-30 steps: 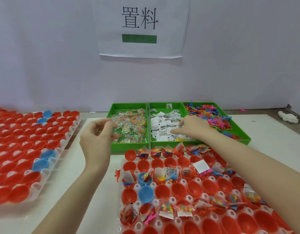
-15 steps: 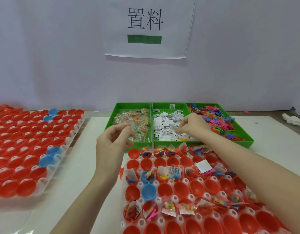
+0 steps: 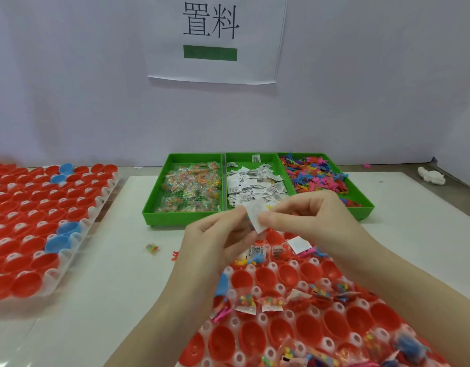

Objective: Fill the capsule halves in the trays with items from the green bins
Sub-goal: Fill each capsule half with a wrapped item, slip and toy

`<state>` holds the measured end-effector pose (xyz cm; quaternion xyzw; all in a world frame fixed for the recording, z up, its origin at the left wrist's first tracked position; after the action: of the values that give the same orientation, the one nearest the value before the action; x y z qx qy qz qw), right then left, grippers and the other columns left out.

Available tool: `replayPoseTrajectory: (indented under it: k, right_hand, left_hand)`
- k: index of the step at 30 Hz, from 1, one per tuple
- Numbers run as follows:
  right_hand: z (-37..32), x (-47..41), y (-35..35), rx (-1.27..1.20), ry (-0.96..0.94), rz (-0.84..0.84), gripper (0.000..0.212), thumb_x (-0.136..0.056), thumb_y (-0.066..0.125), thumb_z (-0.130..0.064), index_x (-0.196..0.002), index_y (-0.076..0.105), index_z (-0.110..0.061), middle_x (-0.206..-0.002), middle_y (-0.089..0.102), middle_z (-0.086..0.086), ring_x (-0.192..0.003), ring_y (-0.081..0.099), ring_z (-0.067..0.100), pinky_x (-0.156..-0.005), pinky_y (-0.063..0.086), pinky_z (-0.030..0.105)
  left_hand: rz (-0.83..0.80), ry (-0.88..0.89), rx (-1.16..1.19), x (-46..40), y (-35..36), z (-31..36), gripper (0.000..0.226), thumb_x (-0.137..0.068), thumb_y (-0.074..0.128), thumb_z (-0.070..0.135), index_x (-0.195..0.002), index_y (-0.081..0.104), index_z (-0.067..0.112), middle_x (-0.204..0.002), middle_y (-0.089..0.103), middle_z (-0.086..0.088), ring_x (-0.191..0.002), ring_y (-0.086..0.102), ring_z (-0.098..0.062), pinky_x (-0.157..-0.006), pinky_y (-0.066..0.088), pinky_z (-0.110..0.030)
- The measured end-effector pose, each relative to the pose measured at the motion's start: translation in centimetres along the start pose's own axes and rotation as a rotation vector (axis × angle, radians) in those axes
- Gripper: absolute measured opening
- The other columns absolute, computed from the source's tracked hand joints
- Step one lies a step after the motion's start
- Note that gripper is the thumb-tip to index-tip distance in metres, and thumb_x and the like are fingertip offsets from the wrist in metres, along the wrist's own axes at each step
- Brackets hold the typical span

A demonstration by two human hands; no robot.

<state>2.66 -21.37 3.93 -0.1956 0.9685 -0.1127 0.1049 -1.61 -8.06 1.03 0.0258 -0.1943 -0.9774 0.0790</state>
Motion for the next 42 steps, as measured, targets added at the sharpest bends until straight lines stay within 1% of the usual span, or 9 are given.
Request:
replayPoseTrajectory:
  k: [3, 6, 12, 17, 24, 27, 30, 38, 42]
  right_hand:
    - [-0.5, 1.4, -0.5, 0.122, -0.086, 0.093, 0.016, -0.069, 0.077, -0.023, -0.062, 0.073, -0.01, -0.04, 0.036, -0.01, -0.043, 0.031, 0.005, -0.048, 0.028, 0.015]
    - [-1.2, 3.2, -0.7, 0.202, -0.149, 0.131, 0.023, -0.062, 0.072, -0.041, -0.066, 0.073, -0.018, -0.041, 0.034, -0.009, -0.041, 0.029, 0.004, -0.043, 0.024, 0.011]
    - [-1.0, 6.9, -1.5, -0.133, -0.008, 0.03, 0.041, -0.07, 0.052, -0.029, -0.111, 0.06, -0.03, -0.075, 0.065, -0.012, -0.061, 0.057, 0.003, -0.064, 0.049, 0.014]
    - [-1.8, 9.3, -2.2, -0.228, -0.102, 0.192, 0.038, -0.069, 0.052, -0.019, -0.106, 0.063, -0.02, -0.081, 0.074, 0.002, -0.062, 0.067, 0.012, -0.058, 0.052, 0.014]
    - [-2.1, 11.6, -2.1, -0.246, -0.183, 0.34, 0.042, -0.065, 0.062, -0.022, -0.106, 0.059, -0.025, -0.088, 0.069, -0.005, -0.048, 0.065, 0.021, -0.046, 0.052, 0.017]
    - [-2.2, 12.1, -2.1, -0.224, -0.185, 0.326, 0.05, -0.058, 0.068, -0.036, -0.107, 0.059, -0.026, -0.088, 0.068, -0.005, -0.048, 0.066, 0.022, -0.045, 0.052, 0.019]
    - [-2.0, 12.6, -2.8, -0.178, -0.11, 0.354, 0.053, -0.051, 0.065, -0.03, -0.104, 0.059, -0.029, -0.085, 0.071, -0.004, -0.047, 0.065, 0.024, -0.041, 0.05, 0.019]
    - [-1.9, 13.2, -4.8, 0.012, -0.078, 0.38, 0.021, -0.055, 0.066, -0.02, -0.072, 0.076, -0.029, -0.064, 0.071, 0.002, -0.041, 0.061, 0.017, -0.039, 0.045, 0.015]
    - [-1.1, 13.4, -6.1, 0.124, -0.103, 0.454, 0.025, -0.064, 0.07, -0.016, -0.077, 0.073, -0.036, -0.062, 0.067, -0.008, -0.041, 0.045, 0.015, -0.039, 0.035, 0.015]
  left_hand:
    - [-0.049, 0.073, -0.079, 1.8, 1.3, 0.1, 0.023, -0.068, 0.064, 0.036, -0.071, 0.077, 0.017, -0.07, 0.071, 0.002, -0.07, 0.069, -0.007, -0.064, 0.051, -0.011]
    - [-0.05, 0.145, -0.148, 2.9, 2.0, 0.1, 0.014, -0.074, 0.064, 0.024, -0.076, 0.076, 0.018, -0.072, 0.073, -0.004, -0.072, 0.07, -0.009, -0.064, 0.05, -0.012]
    - [-0.038, 0.093, -0.1, 4.3, 2.7, -0.3, 0.014, -0.081, 0.063, 0.009, -0.079, 0.076, 0.012, -0.074, 0.074, -0.002, -0.071, 0.07, -0.01, -0.06, 0.05, -0.01]
    - [-0.065, 0.108, -0.082, 5.9, 4.2, -0.1, 0.017, -0.077, 0.063, 0.016, -0.078, 0.075, 0.028, -0.074, 0.074, 0.004, -0.073, 0.07, -0.007, -0.061, 0.051, -0.011]
    - [-0.143, 0.049, 0.002, 7.6, 6.2, -0.5, 0.024, -0.055, 0.067, 0.03, -0.073, 0.077, 0.018, -0.06, 0.069, 0.001, -0.059, 0.067, -0.008, -0.058, 0.053, -0.017]
    - [-0.232, 0.011, -0.047, 8.0, 6.5, -1.0, 0.026, -0.057, 0.065, 0.034, -0.073, 0.077, 0.018, -0.062, 0.069, 0.002, -0.06, 0.065, -0.005, -0.058, 0.054, -0.018]
    - [-0.324, -0.014, -0.086, 8.1, 6.6, -1.0, 0.025, -0.06, 0.064, 0.035, -0.079, 0.077, 0.026, -0.068, 0.072, 0.004, -0.067, 0.068, -0.004, -0.061, 0.053, -0.015]
    - [-0.492, 0.065, -0.212, 7.5, 8.8, -1.3, 0.02, -0.07, 0.06, 0.034, -0.083, 0.075, 0.031, -0.079, 0.073, 0.012, -0.078, 0.066, 0.004, -0.067, 0.049, -0.009]
    - [-0.483, 0.228, -0.395, 6.9, 10.4, -2.3, 0.022, -0.084, 0.065, 0.016, -0.084, 0.071, 0.038, -0.077, 0.071, 0.011, -0.073, 0.062, 0.004, -0.07, 0.051, -0.014]
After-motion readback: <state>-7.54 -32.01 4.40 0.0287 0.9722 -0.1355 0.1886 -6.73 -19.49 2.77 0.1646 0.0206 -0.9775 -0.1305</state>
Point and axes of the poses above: each hand's wrist, its own x-axis away from the middle knuckle, its own y-axis out of the palm, z = x × y, the point moved 4 cm from there along -x, towards the middle knuckle
